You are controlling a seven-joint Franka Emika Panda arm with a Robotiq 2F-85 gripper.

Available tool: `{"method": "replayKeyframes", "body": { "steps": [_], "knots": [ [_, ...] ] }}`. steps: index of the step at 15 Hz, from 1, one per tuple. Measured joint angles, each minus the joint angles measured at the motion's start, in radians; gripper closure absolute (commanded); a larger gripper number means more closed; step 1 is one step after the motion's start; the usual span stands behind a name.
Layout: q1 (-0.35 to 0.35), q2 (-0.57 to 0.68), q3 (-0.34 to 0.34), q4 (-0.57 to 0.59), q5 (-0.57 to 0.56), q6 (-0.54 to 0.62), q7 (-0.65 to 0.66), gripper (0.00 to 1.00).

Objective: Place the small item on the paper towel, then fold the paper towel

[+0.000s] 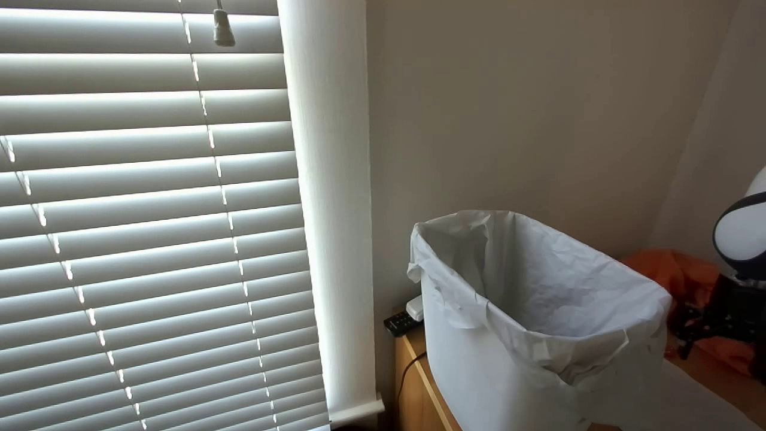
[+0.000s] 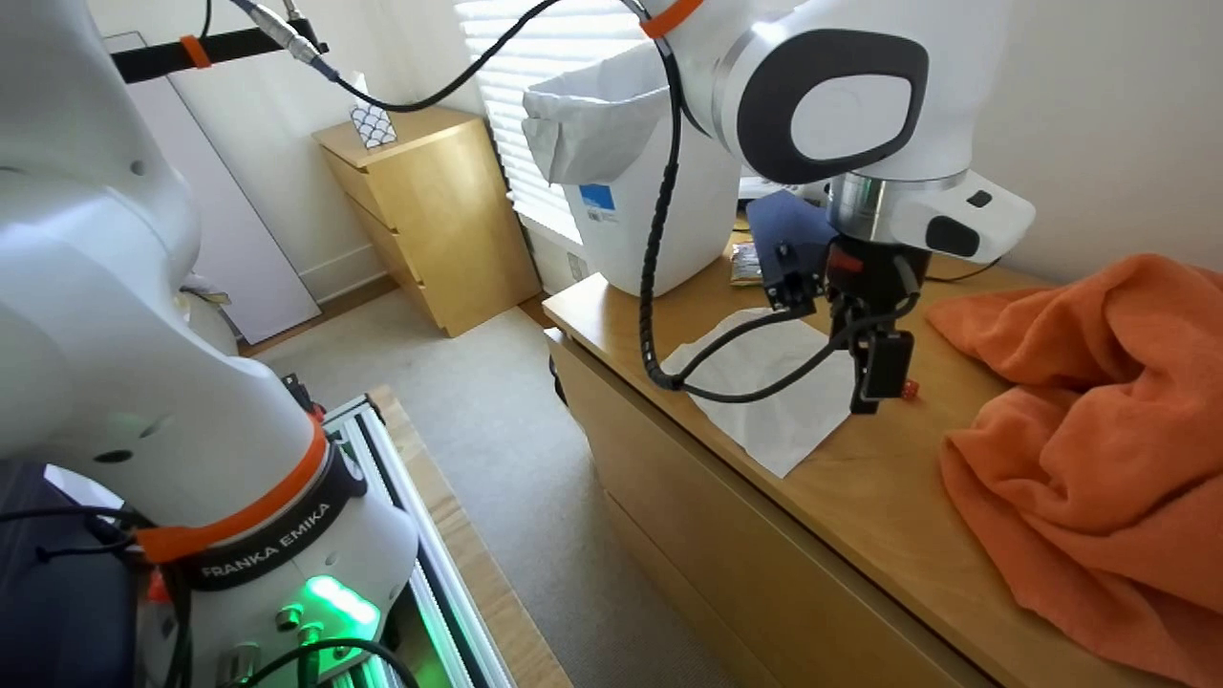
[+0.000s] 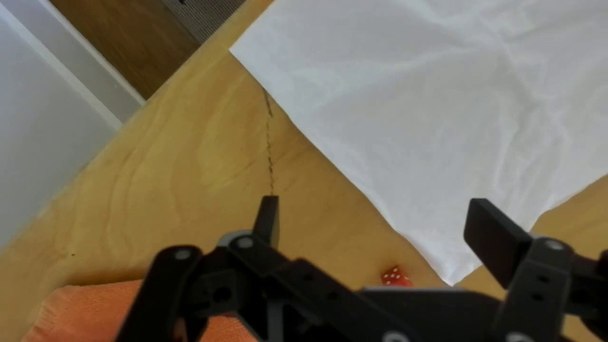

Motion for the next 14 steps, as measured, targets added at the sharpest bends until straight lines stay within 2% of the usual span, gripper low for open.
{"method": "replayKeyframes", "body": {
  "steps": [4,14],
  "knots": [
    [0.001,0.064,0.004,0.059,0.058,0.022,-0.036,0.00],
    [0.001,0.082,0.004,0.079,0.062,0.022,-0.036,0.00]
  ]
}}
